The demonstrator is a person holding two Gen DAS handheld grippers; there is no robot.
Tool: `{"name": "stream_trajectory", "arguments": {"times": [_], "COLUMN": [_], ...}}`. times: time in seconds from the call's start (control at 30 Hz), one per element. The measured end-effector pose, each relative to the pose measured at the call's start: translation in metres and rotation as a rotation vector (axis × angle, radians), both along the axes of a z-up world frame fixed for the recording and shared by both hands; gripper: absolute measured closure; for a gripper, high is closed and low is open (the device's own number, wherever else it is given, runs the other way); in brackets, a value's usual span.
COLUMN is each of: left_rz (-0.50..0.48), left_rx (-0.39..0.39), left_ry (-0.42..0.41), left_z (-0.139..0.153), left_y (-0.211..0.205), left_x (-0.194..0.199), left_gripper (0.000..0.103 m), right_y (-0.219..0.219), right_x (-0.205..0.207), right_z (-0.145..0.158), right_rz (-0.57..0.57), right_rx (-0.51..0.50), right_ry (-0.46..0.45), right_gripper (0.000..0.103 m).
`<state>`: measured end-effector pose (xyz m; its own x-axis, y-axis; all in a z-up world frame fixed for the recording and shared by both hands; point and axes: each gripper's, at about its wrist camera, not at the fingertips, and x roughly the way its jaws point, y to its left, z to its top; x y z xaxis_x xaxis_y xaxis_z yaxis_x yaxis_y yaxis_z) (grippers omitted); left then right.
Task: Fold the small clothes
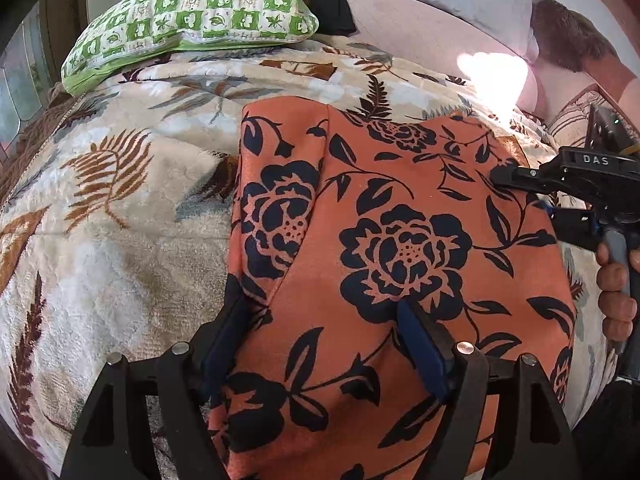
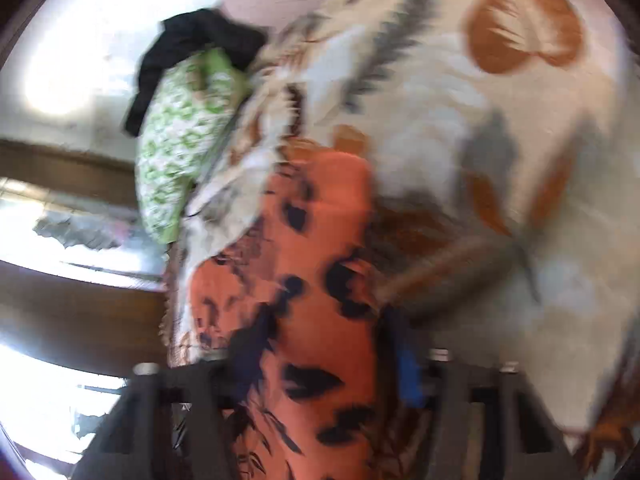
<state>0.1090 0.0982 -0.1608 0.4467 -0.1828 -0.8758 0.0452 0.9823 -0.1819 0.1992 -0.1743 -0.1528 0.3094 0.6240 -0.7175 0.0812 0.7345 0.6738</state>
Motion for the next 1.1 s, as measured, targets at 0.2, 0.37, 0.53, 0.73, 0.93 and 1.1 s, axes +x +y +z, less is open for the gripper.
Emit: {"name": "stream_trajectory", "arguments": {"times": [0.2, 0.37, 0.53, 0.73, 0.93, 1.1], "left_rz": [0.003, 0.004, 0.005, 0.011, 0.010, 0.012], "left_rx": [0.015, 0.021, 0.019, 0.011, 0.022, 0.003], "left_ry": [-0.002, -0.002, 0.004, 0.016, 0.012, 0.018], "left_z": [0.000, -0.001, -0.001, -0.003, -0.002, -0.003], "left_y": [-0.003, -0.002, -0.001, 0.001, -0.002, 0.001], "left_x": [0.000, -0.001, 0.000, 0.001, 0.000, 0.001], "left_gripper": [0.023, 0.023, 0.023, 0.022, 0.021, 0.021], "right_y": [0.003, 0.008, 0.027, 0.016, 0.004, -0.021], "right_x": [-0.008, -0.051, -0.076, -0.085, -0.090, -0.095], "right_z": [-0.003, 0.058, 0.033, 0.047, 0.010, 0.057], "right_rz": [-0.017, -0.015, 0.072, 0.076, 0.019, 0.012], "right_rx": [-0.128, -0.156, -0.001, 0.009, 0.065, 0.006], "right_ry": [0.016, -0.149, -0.043, -0.066, 0.047, -0.107], "right_gripper": [0.052, 0.041, 0.038, 0.035, 0.021, 0.018]}}
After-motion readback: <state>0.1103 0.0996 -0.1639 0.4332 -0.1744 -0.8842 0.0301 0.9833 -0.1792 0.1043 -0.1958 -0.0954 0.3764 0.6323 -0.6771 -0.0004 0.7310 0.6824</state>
